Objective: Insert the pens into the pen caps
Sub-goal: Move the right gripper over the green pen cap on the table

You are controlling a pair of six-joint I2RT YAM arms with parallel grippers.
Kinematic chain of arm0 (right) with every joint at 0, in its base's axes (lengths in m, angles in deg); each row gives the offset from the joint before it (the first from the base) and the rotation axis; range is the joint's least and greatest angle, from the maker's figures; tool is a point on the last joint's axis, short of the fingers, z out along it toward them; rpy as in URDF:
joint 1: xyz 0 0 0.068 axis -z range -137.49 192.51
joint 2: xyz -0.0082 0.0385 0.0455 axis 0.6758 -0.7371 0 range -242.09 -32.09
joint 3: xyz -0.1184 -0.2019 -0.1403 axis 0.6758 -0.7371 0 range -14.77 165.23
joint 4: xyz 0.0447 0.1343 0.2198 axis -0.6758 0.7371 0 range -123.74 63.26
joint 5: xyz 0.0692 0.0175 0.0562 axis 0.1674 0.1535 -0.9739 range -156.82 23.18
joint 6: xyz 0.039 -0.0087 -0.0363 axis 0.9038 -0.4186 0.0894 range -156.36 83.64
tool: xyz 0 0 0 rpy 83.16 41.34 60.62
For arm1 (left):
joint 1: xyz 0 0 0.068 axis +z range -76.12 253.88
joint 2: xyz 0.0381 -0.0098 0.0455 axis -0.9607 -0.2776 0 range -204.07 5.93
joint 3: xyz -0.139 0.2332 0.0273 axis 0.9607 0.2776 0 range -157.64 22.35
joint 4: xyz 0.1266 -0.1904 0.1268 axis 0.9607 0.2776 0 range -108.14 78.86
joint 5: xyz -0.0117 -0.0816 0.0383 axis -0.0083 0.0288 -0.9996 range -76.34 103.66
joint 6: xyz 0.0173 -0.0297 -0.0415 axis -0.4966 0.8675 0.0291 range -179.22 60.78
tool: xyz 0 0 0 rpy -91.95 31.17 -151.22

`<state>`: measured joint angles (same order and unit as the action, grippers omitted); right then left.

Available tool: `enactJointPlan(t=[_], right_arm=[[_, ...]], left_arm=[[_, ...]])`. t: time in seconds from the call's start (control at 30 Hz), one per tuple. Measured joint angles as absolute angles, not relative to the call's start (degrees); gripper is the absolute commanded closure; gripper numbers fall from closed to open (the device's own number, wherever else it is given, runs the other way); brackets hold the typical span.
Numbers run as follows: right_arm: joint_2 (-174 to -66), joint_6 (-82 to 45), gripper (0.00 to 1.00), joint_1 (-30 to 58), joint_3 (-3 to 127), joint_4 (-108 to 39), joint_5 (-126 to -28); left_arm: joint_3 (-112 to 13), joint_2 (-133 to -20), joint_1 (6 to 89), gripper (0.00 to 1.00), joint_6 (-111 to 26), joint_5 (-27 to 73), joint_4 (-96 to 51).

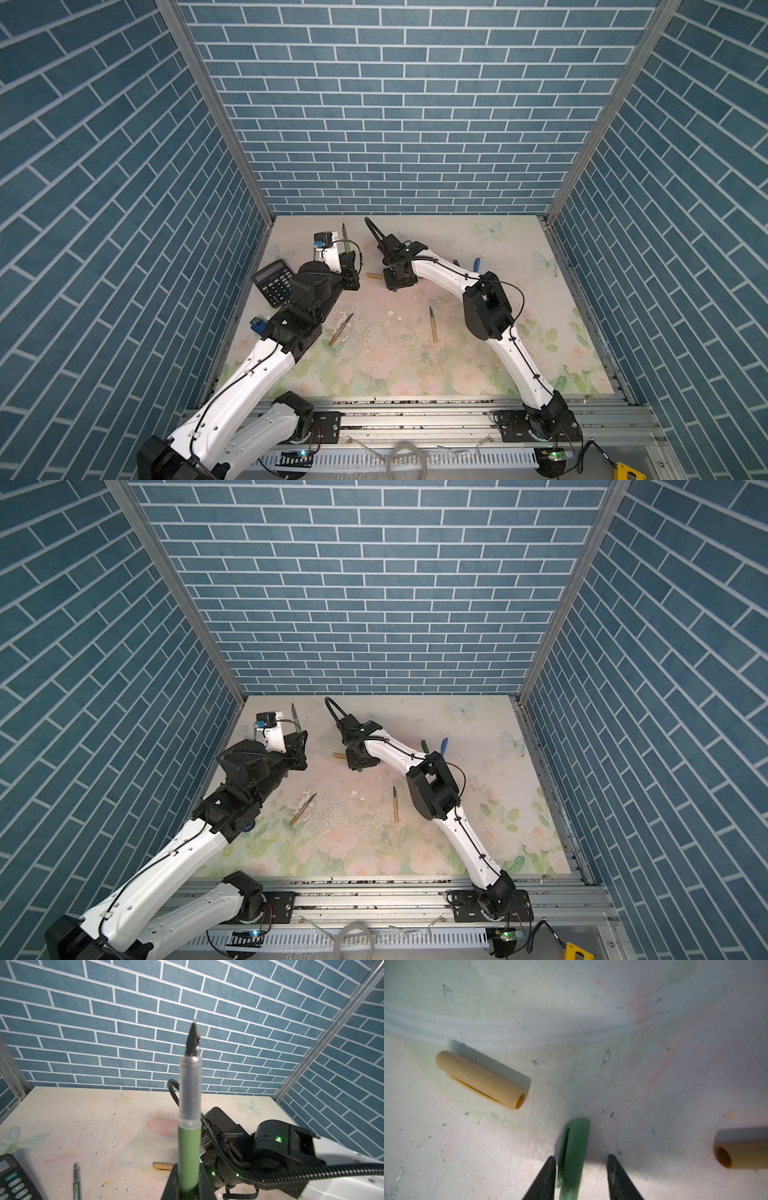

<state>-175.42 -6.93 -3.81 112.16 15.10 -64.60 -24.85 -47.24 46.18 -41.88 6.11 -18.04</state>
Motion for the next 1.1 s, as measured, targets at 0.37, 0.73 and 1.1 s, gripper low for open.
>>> enactJointPlan(t=[0.37, 0.73, 1.1], right_arm=[[-174.9, -11.3, 0.62, -1.9, 111.7, 15.6, -74.0], [-174.9, -10.8, 0.70, -1.0, 114.8, 15.6, -75.5], [-176.9, -10.7, 0.75, -0.1, 119.1, 16.7, -75.2]], left_arm=[[-24.8, -47.8, 46.2, 1.00, -41.9, 6.5, -18.1], [-24.8, -48.5, 46.2, 1.00, -41.9, 7.4, -18.2], [-24.8, -49.3, 46.2, 1.00, -41.9, 7.8, -18.7]])
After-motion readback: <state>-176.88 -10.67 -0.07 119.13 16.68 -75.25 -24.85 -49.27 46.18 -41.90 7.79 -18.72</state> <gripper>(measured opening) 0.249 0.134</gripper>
